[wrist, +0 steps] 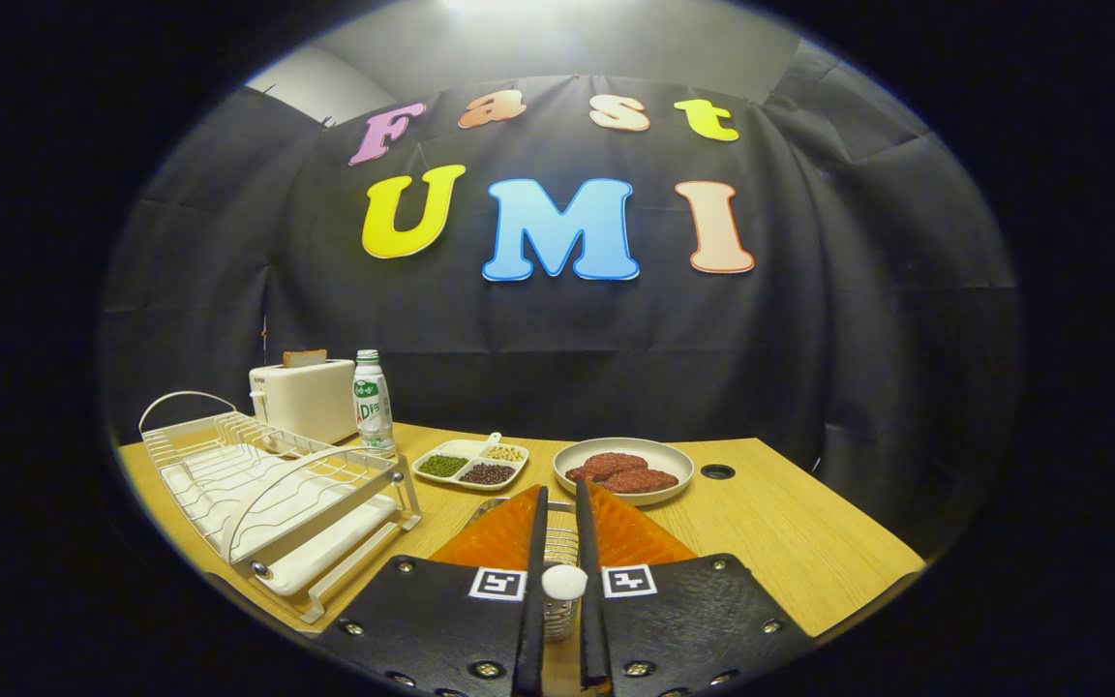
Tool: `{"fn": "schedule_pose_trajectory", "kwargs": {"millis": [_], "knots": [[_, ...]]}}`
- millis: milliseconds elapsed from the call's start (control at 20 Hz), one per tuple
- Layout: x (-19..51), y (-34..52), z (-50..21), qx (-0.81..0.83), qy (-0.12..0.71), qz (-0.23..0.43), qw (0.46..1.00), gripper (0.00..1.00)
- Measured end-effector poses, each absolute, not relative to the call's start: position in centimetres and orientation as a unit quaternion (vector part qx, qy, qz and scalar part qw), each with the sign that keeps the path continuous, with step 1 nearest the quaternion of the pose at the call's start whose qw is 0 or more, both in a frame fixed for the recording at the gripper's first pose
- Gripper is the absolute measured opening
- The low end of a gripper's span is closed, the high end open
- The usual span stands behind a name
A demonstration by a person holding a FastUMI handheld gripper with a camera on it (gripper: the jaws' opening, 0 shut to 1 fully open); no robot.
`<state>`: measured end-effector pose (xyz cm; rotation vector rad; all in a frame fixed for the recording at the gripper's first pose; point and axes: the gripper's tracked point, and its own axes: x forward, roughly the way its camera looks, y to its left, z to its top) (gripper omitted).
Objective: Take the plate from the dish rack, then take the spoon from the basket and place it into the plate.
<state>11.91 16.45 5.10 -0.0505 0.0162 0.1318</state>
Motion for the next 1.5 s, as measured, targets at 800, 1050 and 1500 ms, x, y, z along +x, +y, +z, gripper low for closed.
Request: {"fn": "schedule_pose_trajectory", "kwargs": {"millis": [800,1050,1500], "knots": [[6.2,16.2,15.7,-0.049,0.005,0.052,0.997,0.14],[2.4,16.5,19.5,-0.044,0.005,0.048,0.998,0.14],[-2.7,16.3,20.3,-0.048,0.047,0.061,0.996,0.14]]}}
